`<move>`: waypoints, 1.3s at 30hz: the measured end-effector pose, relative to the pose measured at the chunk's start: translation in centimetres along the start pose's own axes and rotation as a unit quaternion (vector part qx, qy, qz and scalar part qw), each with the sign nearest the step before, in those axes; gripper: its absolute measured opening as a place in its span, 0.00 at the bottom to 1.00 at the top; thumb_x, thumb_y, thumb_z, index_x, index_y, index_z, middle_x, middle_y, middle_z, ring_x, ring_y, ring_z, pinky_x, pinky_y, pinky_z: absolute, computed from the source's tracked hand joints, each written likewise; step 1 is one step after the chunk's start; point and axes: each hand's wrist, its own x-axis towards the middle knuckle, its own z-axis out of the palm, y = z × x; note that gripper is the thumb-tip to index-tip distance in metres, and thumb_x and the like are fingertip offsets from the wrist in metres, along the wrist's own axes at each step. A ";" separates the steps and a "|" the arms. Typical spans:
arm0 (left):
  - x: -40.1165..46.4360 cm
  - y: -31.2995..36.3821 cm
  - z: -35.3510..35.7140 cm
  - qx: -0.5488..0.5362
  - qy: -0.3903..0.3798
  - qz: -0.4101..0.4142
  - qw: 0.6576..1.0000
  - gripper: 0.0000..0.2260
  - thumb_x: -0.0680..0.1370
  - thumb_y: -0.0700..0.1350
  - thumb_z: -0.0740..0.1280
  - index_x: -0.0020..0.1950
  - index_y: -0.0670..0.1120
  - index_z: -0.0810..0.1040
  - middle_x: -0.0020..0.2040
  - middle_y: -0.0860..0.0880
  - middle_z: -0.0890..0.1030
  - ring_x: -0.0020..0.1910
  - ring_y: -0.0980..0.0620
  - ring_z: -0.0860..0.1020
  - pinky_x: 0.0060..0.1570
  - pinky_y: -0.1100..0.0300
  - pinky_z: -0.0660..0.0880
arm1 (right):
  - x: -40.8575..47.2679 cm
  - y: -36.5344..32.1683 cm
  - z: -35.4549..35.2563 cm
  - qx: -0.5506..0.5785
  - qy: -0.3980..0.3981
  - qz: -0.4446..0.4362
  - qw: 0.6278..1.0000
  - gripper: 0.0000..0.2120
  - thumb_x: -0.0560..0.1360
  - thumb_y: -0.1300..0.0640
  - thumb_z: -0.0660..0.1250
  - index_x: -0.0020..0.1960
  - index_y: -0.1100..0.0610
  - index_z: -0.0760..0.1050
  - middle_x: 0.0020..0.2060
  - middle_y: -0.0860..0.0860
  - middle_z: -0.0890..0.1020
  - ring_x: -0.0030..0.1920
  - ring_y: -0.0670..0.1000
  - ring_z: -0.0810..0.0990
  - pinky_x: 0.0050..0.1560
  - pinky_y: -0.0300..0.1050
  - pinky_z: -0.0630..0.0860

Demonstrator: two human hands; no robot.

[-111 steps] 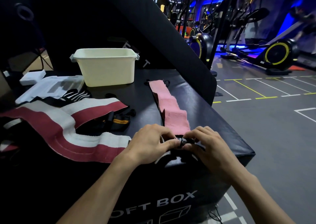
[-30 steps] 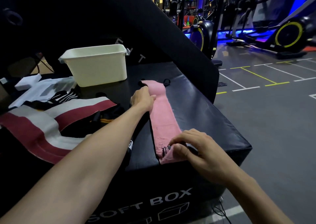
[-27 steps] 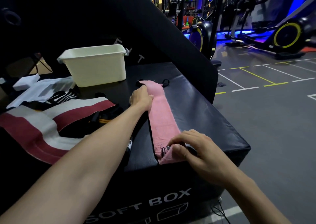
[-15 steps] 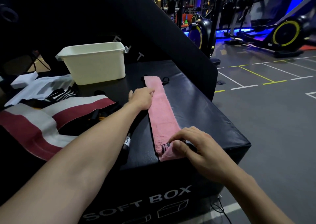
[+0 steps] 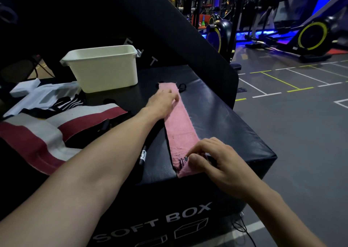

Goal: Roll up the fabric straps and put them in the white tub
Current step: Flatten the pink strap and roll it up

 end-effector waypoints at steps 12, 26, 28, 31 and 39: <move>-2.1 1.4 -0.6 0.007 -0.248 0.013 0.969 0.38 0.79 0.73 0.48 0.84 0.56 0.42 0.84 0.43 0.42 0.83 0.41 0.42 0.79 0.38 0.42 | 0.2 -0.3 -0.1 0.004 -0.018 0.020 1.000 0.11 0.80 0.45 0.62 0.49 0.47 0.81 0.45 0.42 0.77 0.52 0.46 0.75 0.52 0.33 0.68; -2.6 0.5 0.8 -0.176 0.060 0.108 0.977 0.13 0.73 0.65 0.73 0.50 0.59 0.84 0.57 0.56 0.79 0.59 0.53 0.76 0.62 0.47 0.73 | 1.7 -1.0 0.9 -0.046 0.055 0.051 0.996 0.11 0.75 0.38 0.62 0.47 0.45 0.75 0.48 0.40 0.72 0.51 0.48 0.74 0.52 0.55 0.75; -2.8 0.7 0.7 -0.198 0.060 0.106 0.973 0.12 0.73 0.64 0.74 0.46 0.57 0.85 0.51 0.58 0.79 0.52 0.55 0.78 0.56 0.49 0.77 | 1.6 -1.2 1.1 -0.084 0.086 0.006 0.993 0.06 0.75 0.46 0.67 0.48 0.45 0.71 0.45 0.39 0.74 0.47 0.47 0.74 0.48 0.55 0.75; -2.9 0.7 0.5 -0.218 0.057 0.102 0.969 0.12 0.73 0.64 0.74 0.46 0.57 0.87 0.49 0.58 0.81 0.47 0.57 0.80 0.52 0.49 0.79 | 1.3 -1.4 1.6 -0.141 0.136 -0.064 0.978 0.06 0.75 0.54 0.72 0.46 0.50 0.74 0.40 0.42 0.77 0.40 0.47 0.75 0.43 0.53 0.74; -4.5 0.6 -2.3 -0.200 -0.149 0.086 0.965 0.30 0.75 0.72 0.65 0.71 0.55 0.78 0.74 0.55 0.71 0.73 0.54 0.68 0.78 0.49 0.61 | -0.3 -0.1 1.4 -0.180 0.081 -0.097 0.975 0.24 0.72 0.35 0.71 0.57 0.53 0.80 0.55 0.45 0.81 0.54 0.49 0.80 0.53 0.44 0.78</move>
